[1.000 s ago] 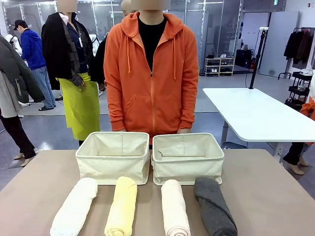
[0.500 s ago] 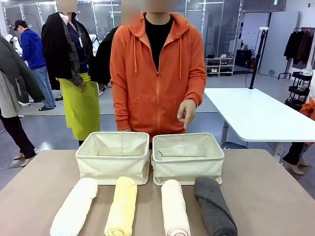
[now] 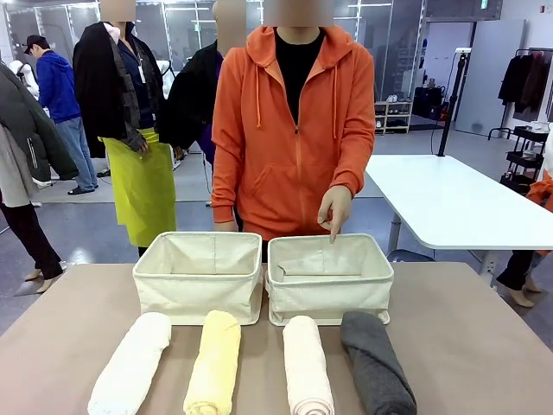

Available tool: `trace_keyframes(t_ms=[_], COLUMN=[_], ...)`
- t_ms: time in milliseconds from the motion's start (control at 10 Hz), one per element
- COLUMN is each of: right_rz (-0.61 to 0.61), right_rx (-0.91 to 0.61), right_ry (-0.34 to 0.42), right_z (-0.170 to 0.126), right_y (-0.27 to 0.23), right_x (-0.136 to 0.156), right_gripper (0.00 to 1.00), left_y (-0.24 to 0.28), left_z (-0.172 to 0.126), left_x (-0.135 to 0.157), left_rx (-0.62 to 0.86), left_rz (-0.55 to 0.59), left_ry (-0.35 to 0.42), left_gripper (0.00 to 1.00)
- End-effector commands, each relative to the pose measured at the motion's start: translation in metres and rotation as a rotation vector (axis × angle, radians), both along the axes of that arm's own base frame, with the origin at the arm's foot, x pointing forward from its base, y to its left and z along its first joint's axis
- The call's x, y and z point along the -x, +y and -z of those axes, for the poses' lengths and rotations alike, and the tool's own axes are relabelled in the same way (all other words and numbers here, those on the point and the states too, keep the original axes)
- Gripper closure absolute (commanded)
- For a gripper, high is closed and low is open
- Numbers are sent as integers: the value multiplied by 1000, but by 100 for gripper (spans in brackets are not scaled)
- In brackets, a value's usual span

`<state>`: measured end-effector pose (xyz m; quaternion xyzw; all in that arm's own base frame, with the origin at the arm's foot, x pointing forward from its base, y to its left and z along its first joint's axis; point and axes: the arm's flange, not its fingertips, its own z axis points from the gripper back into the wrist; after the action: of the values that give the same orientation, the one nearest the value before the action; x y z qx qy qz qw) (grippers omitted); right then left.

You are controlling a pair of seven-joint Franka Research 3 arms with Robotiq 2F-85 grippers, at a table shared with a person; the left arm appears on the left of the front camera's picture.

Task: Divide the towels into two baskets.
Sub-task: Pick up one hotel-folded towel and place it in the Fabric basket indicated by the person.

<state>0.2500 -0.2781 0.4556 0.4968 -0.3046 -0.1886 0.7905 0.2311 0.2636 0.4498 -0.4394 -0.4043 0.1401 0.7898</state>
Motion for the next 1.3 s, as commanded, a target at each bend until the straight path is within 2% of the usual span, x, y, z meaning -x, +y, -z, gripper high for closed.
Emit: trace_keyframes(t_ms=[0, 100, 300, 600, 700, 900, 1200], right_rz=[-3, 0, -150, -342, -400, -434, -474], right_rx=[-6, 0, 110, 272, 329, 411, 559], right_ry=[-15, 0, 67, 169, 209, 255, 312], right_z=[-2, 0, -17, -12, -8, 8, 40], right_y=[0, 0, 28, 140, 178, 248, 318], right_x=[0, 0, -26, -81, -89, -96, -98], right_gripper=[0, 0, 0, 0, 0, 0, 0], left_y=[2, 2, 2, 2, 2, 2, 2], left_z=[0, 0, 0, 0, 0, 0, 0], left_x=[2, 2, 2, 2, 2, 2, 2], left_rx=[6, 6, 6, 6, 6, 6, 6], left_rz=[-3, -3, -3, -3, -3, -3, -3], left_ry=[-8, -8, -8, -8, -8, -8, -8], left_gripper=[0, 0, 0, 0, 0, 0, 0])
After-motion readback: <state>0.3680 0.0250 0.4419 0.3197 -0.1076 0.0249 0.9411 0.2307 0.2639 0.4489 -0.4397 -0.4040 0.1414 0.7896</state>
